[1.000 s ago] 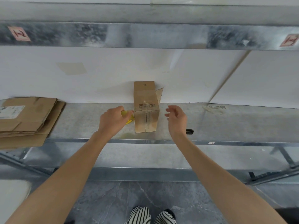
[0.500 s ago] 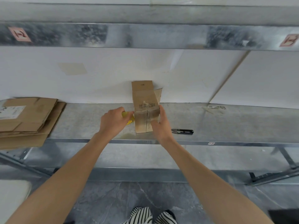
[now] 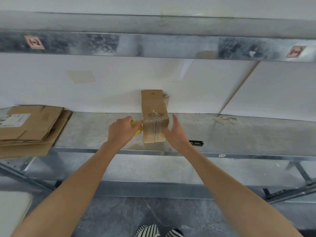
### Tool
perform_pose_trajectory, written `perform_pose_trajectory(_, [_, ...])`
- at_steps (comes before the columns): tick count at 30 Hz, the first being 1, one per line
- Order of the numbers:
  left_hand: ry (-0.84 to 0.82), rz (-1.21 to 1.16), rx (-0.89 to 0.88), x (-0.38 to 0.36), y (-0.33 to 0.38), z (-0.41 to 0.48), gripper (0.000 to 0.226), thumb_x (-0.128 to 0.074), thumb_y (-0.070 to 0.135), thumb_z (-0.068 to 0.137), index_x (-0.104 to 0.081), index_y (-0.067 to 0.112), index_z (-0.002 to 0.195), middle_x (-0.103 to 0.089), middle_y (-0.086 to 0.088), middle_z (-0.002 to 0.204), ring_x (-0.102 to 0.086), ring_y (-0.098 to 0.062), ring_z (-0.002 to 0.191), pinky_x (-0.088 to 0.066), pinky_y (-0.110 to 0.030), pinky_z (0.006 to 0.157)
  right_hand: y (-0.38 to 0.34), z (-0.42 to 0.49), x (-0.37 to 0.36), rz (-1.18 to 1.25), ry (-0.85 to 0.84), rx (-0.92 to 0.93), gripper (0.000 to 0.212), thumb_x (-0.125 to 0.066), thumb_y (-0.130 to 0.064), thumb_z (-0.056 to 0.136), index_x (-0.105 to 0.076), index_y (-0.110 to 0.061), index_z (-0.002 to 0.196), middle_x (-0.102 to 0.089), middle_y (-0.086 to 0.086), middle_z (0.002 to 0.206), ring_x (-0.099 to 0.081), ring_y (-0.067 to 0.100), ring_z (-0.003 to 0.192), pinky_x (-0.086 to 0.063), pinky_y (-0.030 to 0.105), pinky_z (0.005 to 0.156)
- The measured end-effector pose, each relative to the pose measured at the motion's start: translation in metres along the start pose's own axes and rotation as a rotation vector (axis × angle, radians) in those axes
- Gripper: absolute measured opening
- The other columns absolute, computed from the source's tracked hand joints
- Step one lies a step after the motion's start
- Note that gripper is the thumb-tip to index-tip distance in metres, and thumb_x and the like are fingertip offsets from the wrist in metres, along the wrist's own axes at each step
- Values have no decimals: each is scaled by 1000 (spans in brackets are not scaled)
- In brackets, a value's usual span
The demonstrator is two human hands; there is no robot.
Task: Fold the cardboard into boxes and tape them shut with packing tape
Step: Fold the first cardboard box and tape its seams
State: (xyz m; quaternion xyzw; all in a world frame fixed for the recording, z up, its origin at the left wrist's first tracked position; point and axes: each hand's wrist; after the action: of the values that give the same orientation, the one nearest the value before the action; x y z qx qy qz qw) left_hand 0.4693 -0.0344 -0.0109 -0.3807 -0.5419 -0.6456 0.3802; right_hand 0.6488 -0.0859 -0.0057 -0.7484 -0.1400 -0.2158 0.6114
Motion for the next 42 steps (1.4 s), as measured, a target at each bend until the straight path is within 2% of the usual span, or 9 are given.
perform_pose_trajectory(2, [-6,-14,21,0,-1,0,42,-46,54,93,-46,19,69,-47,5,62,-49,-16,62,-32,-29,59,-1,-2,-2,-141,121,149,70,-49,-27,93,-11,-15,151,-19,3,157,-20,21,143,-20,45,116])
perform_pose_trajectory(5, [-13,-14,38,-1,0,-2,42,-46,54,92,-49,17,72,-49,5,63,-51,-18,63,-33,-29,60,0,1,-10,-368,103,348,67,-48,-32,88,-22,-20,149,-17,3,158,-12,18,145,-16,44,117])
perform_pose_trajectory(10, [-77,-95,98,2,-3,-4,33,-45,39,94,-50,13,73,-51,1,66,-48,-17,62,-31,-28,55,-5,7,-13,-460,150,331,58,-55,-43,88,-40,-19,139,-27,1,152,-22,18,141,-20,38,114])
perform_pose_trajectory(14, [-212,-404,163,11,-10,-3,23,-40,29,76,-56,14,69,-61,-9,70,-53,-21,66,-38,-32,61,-15,15,-24,-399,169,219,66,-57,-56,83,-41,-17,134,-24,1,149,-29,24,130,-31,39,107])
perform_pose_trajectory(22, [-407,-535,88,28,-15,-11,21,-49,23,97,-66,19,86,-67,16,62,-58,-1,61,-41,-10,54,-27,28,-50,-335,350,144,62,-66,-52,73,-46,-13,117,-35,4,134,-40,31,112,-40,42,96])
perform_pose_trajectory(26, [-452,-572,109,28,-8,-20,18,-50,23,97,-65,17,92,-72,3,77,-62,-13,72,-46,-17,61,-21,30,-35,-349,231,265,62,-68,-42,73,-46,-11,122,-35,4,136,-39,29,113,-39,37,97])
perform_pose_trajectory(30, [-474,-620,159,22,5,-30,16,-52,22,94,-65,14,91,-72,2,73,-62,-12,67,-48,-22,62,-20,40,-5,-392,-12,369,67,-72,-38,71,-46,-16,129,-36,-1,138,-39,24,115,-34,28,93])
perform_pose_trajectory(38, [-313,-804,216,-4,50,-43,17,-53,24,93,-59,8,91,-72,-7,69,-57,-11,48,-47,-19,51,-36,70,37,-594,-307,256,68,-69,-40,74,-40,-34,136,-37,-1,141,-35,23,129,-29,51,105])
perform_pose_trajectory(42, [-307,-844,277,-15,58,-48,22,-52,28,93,-57,6,99,-72,-5,66,-54,-13,45,-47,-23,52,-35,72,36,-565,-323,260,60,-69,-40,77,-45,-29,130,-43,5,121,-47,27,109,-42,46,96])
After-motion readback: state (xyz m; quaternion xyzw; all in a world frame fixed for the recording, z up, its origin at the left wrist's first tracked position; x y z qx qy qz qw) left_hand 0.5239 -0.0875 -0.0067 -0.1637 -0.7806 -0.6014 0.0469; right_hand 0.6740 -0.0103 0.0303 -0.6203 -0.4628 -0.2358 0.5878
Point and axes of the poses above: each hand's wrist, its own z-axis towards the middle knuckle, its own x-axis out of the back of the hand, y = z × x
